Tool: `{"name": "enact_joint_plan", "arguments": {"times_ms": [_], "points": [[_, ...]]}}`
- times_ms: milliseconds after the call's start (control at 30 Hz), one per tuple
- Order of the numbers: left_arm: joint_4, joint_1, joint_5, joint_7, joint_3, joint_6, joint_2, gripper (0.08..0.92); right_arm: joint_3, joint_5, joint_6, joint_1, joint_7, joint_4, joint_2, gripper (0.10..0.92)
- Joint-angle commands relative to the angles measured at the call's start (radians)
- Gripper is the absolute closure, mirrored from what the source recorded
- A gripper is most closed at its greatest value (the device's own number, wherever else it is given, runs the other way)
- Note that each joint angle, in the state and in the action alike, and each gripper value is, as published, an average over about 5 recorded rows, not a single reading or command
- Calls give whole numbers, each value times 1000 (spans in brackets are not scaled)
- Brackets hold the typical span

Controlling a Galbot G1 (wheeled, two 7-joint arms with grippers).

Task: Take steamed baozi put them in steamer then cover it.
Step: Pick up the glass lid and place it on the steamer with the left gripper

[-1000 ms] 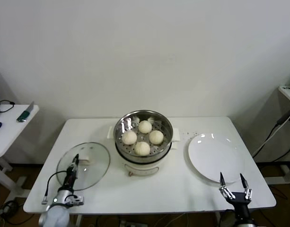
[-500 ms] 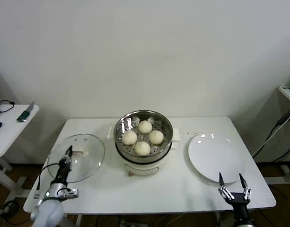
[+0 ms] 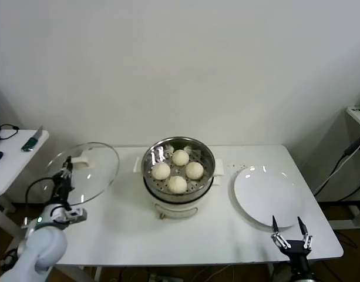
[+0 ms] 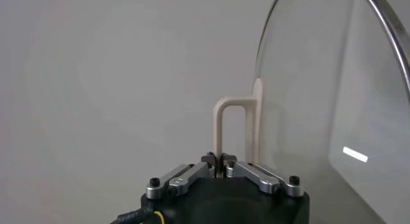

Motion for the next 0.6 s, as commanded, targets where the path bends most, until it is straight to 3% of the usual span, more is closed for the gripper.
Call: {"name": "enact_joint_plan", "arguments": {"times_ms": [33,333,600], "points": [[-249,-110,-16,158,218,295,65,858,0,-8,4,3,6,-3,-2,203],[-232,-352,132,269,502,435,-43,858,0,-6,13,4,5,0,-3,203],[-176,-417,303,347,618,439,-208,858,0,17,31,5,3,-13,-18,203]]}}
